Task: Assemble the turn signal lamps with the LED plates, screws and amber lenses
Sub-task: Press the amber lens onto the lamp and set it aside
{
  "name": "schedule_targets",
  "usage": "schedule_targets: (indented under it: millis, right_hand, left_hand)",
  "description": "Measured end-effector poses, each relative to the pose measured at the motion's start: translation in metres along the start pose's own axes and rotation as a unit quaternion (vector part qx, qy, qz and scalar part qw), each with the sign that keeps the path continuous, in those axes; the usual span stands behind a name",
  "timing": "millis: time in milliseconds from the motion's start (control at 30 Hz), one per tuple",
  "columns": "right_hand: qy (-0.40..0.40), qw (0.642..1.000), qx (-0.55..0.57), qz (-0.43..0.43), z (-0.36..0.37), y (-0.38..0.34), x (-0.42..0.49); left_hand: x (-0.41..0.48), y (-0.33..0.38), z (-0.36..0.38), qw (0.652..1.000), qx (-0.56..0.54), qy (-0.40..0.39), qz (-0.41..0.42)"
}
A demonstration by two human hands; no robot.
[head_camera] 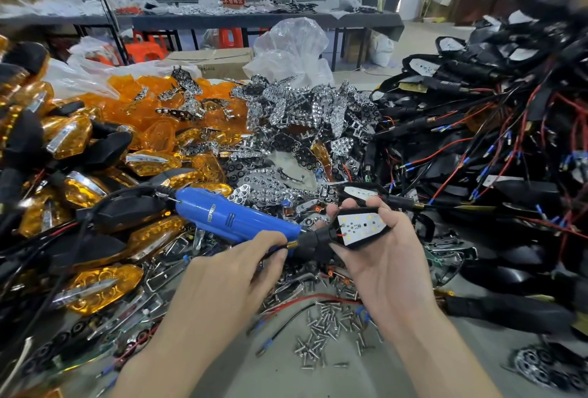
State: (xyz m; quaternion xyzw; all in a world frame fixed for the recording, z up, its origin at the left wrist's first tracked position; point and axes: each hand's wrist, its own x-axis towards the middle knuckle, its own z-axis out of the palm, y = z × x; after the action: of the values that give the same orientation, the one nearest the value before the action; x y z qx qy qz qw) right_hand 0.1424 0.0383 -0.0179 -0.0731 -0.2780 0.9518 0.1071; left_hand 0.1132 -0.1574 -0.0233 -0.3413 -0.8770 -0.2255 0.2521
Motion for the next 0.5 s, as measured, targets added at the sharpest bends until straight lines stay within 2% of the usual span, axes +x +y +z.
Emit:
schedule_targets:
  millis: [233,400,500]
  right_hand:
    - [0.013,1.000,-0.005,-0.012,0.0009,-0.0025,0.0014]
    - [0.016,1.000,0.004,-0.025,0.0014,-0.0084,0.0016]
    - [0.015,1.000,0.011,-0.017,0.0014,-0.0096,0.0000]
  left_hand:
    - [-0.0008,-0.0023,-0.0004,1.000,0.009,0.016,0.003]
    - [-0.0033,-0.0035,-0.0025,0.999,0.002,0.011,-0.051]
    - [-0.0037,-0.0030,-0.0030,0.999,-0.003,0.012,-0.050]
